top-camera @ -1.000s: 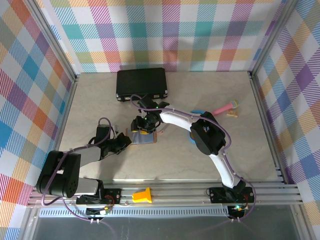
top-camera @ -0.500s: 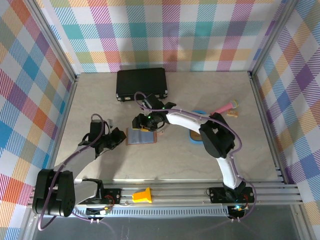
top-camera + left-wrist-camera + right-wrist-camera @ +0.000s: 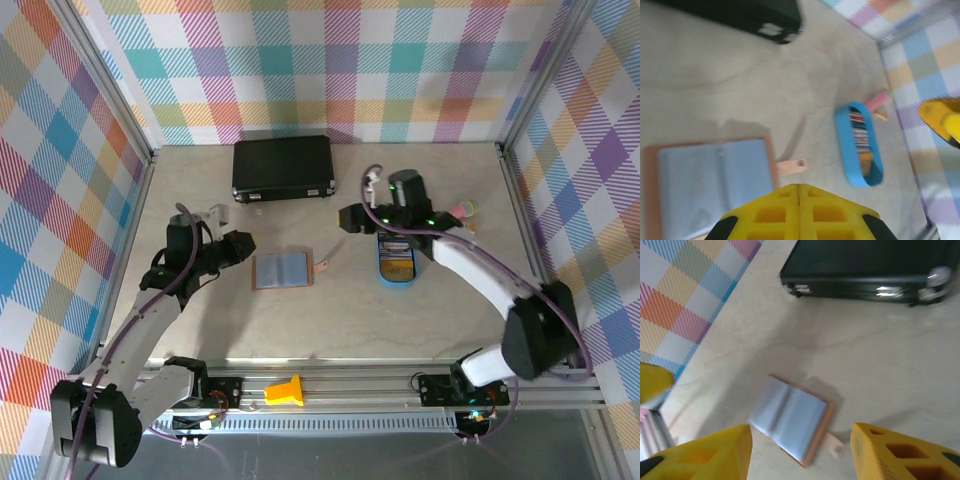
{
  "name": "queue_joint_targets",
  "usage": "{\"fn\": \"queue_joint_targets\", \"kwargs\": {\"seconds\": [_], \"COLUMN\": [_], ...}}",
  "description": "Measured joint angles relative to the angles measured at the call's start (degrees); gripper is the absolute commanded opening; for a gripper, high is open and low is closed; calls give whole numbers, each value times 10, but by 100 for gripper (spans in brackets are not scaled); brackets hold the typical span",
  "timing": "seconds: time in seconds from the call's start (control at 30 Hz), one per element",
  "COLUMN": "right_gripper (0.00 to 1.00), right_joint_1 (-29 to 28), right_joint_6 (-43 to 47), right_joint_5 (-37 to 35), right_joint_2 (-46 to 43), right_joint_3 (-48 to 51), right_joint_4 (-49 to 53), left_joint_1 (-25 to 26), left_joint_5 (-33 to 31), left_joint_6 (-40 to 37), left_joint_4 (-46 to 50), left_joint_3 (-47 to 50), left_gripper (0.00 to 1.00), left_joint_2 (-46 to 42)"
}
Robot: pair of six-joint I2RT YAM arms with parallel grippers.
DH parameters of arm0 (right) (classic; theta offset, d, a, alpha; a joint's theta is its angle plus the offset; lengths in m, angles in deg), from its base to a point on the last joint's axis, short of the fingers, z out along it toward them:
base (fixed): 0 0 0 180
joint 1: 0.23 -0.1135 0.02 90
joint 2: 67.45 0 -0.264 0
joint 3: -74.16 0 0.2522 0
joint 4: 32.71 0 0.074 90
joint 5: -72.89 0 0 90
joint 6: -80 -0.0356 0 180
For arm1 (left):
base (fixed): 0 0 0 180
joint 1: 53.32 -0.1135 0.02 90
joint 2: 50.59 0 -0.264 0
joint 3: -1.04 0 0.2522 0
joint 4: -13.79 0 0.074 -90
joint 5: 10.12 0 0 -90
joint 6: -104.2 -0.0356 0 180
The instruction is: Put the credit cards into the card holder
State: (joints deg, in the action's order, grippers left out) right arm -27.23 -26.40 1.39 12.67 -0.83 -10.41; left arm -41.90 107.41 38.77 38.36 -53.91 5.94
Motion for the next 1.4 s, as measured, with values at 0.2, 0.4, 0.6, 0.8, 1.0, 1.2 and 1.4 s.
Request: {"fn": "queue_joint_targets", "kwargs": {"seconds": [0.2, 0.4, 0.6, 0.8, 1.0, 1.2, 1.4], "right_gripper": [57, 69, 69, 71, 69, 70, 69], "right_joint_1": [127, 126, 152, 184, 184, 184, 184], "right_joint_6": [131, 252, 355, 502, 647, 776, 869], "right_joint_5": [-15, -61, -43, -18, -17, -38, -48], "right_joint_2": [-127, -141, -141, -134, -49, -33, -20], "right_joint_3": [28, 2, -4, -1, -16, 2, 5], "right_joint_4": [72, 182, 250, 292, 319, 315, 303], "left_joint_1": [99, 135, 147, 164, 179, 191, 193], "left_joint_5": [12, 58, 143, 186, 188, 176, 173], "left_joint_6": [-103, -196, -220, -252, -327, -398, -418], "left_joint_4": [-19, -83, -191, -250, -231, -203, -189], "left_joint_3": [-96, -173, -177, -141, -109, -89, -89], "left_gripper": [7, 14, 36, 58, 71, 100, 100], "left_joint_2": [40, 166, 267, 278, 278, 276, 276]}}
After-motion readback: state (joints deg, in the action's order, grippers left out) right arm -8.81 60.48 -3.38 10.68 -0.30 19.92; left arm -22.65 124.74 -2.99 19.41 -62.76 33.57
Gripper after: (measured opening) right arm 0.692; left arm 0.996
